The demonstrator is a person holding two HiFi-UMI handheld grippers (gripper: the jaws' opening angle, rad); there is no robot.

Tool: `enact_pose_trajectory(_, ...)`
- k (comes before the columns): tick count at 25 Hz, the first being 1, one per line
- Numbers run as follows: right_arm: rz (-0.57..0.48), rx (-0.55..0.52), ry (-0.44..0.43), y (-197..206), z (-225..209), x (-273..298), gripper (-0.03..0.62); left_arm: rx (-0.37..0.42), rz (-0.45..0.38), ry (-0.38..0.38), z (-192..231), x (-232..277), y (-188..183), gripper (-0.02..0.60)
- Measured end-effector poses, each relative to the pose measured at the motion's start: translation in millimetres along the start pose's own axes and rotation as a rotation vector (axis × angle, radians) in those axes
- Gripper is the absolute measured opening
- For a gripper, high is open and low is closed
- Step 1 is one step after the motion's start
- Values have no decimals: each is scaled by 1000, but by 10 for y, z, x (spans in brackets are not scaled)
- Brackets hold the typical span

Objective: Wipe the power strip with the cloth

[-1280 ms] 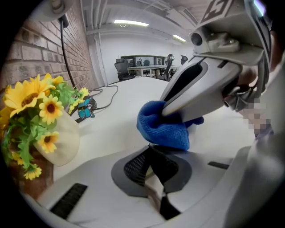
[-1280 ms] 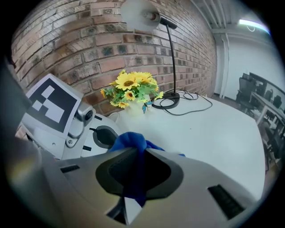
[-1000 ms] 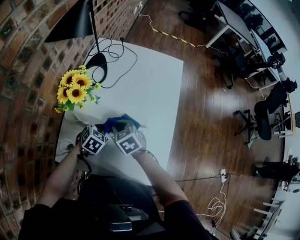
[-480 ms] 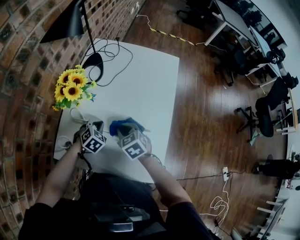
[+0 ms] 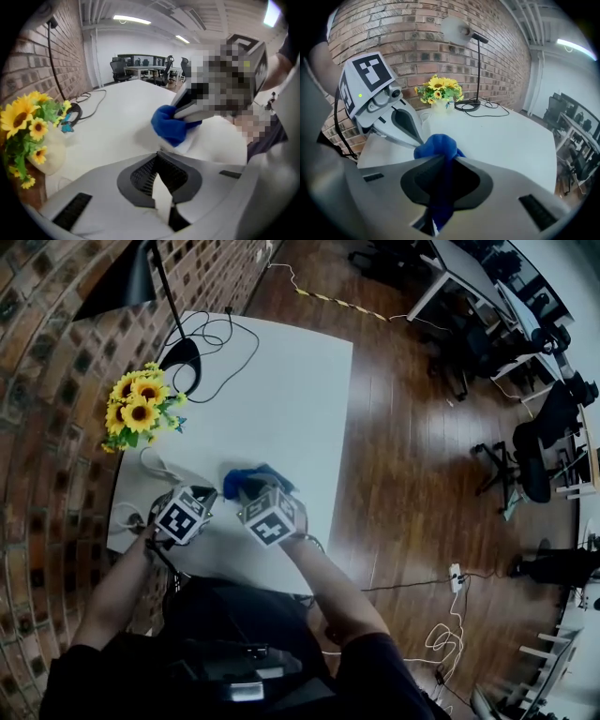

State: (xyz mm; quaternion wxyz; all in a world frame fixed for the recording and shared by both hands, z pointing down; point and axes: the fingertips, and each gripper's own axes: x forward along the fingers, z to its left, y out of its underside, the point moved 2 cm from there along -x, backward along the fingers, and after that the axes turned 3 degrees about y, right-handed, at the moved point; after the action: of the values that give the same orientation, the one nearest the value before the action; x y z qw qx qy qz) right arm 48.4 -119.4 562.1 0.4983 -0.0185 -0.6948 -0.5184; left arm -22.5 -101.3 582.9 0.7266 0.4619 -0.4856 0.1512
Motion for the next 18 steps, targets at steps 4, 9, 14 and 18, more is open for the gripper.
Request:
enact_pose_trajectory(4,-8,-26,11,-3,10,-24,55,-35,7,14,-117,93,-25,19)
enact_pose_trajectory(9,-50,-158,65,34,22,-86,55,-52,-7,-33,-63,113,0,18)
enact_pose_trajectory(14,-52,-161,136,251,-100,-274,55,-59,20,-95,33,97,54,18)
enact_pose_trajectory(18,-46,-100,194,453,-287,-460,55,-61,32,-111,51,95,82,18)
